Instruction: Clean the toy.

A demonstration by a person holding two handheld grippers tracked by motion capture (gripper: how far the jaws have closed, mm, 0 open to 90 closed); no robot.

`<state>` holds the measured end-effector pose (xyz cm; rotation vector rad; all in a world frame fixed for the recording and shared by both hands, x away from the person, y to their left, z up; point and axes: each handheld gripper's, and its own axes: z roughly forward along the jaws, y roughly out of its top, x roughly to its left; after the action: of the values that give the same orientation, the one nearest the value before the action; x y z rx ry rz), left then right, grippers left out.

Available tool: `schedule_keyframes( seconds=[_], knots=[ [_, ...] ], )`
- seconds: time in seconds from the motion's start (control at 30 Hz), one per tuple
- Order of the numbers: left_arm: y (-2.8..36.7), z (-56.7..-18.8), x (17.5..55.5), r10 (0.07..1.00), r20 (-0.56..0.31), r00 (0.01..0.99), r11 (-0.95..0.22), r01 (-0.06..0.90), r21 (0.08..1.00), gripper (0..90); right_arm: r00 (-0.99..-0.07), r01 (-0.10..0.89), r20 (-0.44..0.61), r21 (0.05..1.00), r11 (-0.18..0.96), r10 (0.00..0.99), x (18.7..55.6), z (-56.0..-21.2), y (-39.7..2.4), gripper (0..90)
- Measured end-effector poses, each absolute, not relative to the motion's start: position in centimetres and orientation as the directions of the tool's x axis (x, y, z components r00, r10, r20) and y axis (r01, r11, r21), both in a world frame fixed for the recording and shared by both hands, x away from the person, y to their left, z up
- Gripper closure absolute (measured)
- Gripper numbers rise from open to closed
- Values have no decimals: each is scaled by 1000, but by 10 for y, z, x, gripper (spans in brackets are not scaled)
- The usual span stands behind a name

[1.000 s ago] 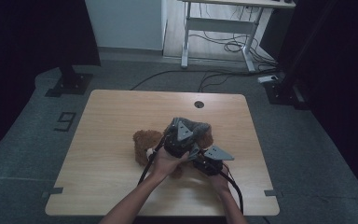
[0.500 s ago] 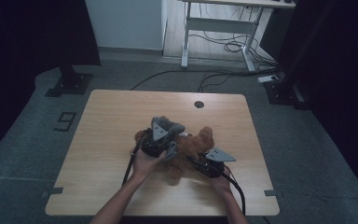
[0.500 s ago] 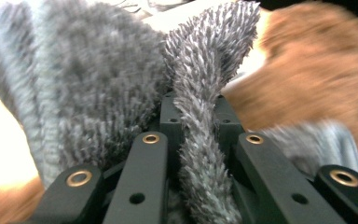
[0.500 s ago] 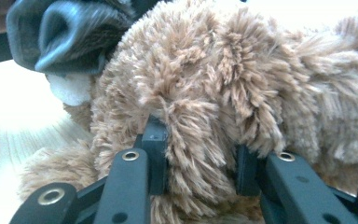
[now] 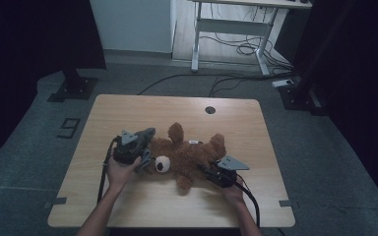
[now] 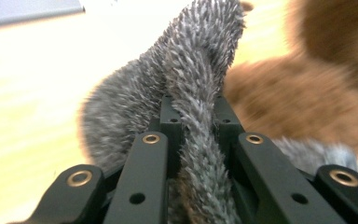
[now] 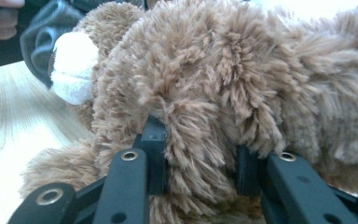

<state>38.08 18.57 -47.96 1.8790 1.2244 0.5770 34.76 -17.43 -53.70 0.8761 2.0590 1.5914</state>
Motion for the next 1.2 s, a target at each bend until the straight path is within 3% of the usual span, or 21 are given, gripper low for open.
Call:
schedule_keyframes(
  seconds=[0.2,0.47,0.67,0.8,0.97,1.2],
  knots=[
    [175,-456,371,874,-65,482,-202,482,853,791,-728,235,67,959,156,682,348,-538,-175,630],
    [91,-414,360,770,-7,638,-294,365,883,790,-728,231,64,960,156,683,348,-538,-175,627],
    [28,-418,354,692,47,720,-381,310,871,788,-730,234,67,960,156,680,348,-538,-175,626],
    [2,-432,362,673,37,739,-415,335,846,786,-730,238,73,959,153,679,349,-538,-176,625],
    [-1,-447,371,694,46,719,-428,360,829,787,-725,237,64,958,161,686,349,-540,-175,624],
    [23,-449,357,728,180,662,-476,298,827,788,-728,235,62,958,162,683,348,-540,-174,622]
  ],
)
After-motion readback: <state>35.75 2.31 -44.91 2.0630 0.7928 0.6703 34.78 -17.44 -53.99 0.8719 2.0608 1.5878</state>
